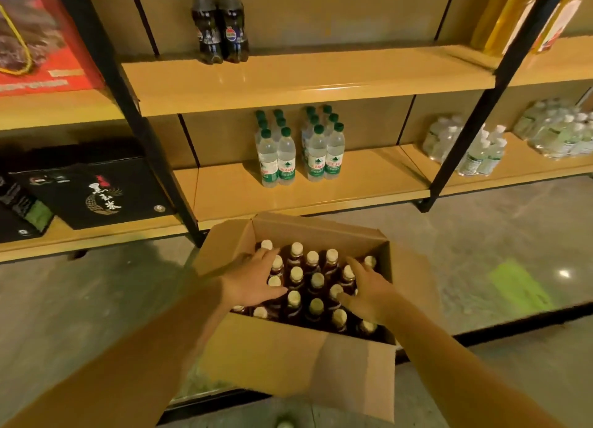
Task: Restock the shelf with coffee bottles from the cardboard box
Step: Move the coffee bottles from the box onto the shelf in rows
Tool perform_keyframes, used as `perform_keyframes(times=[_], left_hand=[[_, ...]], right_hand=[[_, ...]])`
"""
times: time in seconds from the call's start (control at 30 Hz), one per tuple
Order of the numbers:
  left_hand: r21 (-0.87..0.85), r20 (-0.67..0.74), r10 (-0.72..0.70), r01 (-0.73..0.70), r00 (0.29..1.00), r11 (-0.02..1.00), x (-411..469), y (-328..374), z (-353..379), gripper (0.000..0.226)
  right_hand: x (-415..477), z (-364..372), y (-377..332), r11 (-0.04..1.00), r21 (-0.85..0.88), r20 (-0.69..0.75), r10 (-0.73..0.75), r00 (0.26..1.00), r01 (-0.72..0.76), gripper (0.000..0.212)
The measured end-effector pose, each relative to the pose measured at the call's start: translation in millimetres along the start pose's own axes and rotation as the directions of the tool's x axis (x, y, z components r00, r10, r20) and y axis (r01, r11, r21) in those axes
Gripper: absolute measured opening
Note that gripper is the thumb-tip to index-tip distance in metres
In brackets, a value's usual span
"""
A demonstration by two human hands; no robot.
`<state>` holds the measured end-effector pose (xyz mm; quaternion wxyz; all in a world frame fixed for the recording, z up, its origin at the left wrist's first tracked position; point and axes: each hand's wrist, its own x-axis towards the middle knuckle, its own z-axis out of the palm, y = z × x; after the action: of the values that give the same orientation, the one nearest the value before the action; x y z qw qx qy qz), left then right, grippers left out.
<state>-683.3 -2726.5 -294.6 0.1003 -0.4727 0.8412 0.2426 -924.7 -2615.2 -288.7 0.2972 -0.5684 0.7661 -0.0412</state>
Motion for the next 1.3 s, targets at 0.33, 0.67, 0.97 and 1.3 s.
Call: perform_keyframes(times=[0.33, 0.67, 0.97, 1.3], left_hand=[[-0.143, 0.239, -0.106, 0.143, 0.965, 0.979, 70, -40, 42, 0.056], [-0.148, 0.335, -0.154, 0.214, 0.929, 0.966, 119, -76, 95, 0.059], [-0.258, 0.281, -0.167, 0.242, 0.945, 0.936, 128, -66, 112, 0.044], [-0.358, 0.194, -0.144, 0.206, 0.971, 0.911, 128, -67, 120, 0.026]], right_hand=[[72, 41, 32, 0.951, 0.224, 0.180, 0.175, 0.968, -0.213, 0.074], [105, 72, 49, 0.929, 0.238, 0.297, 0.207, 0.932, -0.282, 0.074], [123, 89, 64, 0.939, 0.271, 0.289, 0.130, 0.949, -0.211, 0.058], [139, 104, 61, 0.973, 0.180, 0.249, 0.095, 0.964, -0.143, 0.034]])
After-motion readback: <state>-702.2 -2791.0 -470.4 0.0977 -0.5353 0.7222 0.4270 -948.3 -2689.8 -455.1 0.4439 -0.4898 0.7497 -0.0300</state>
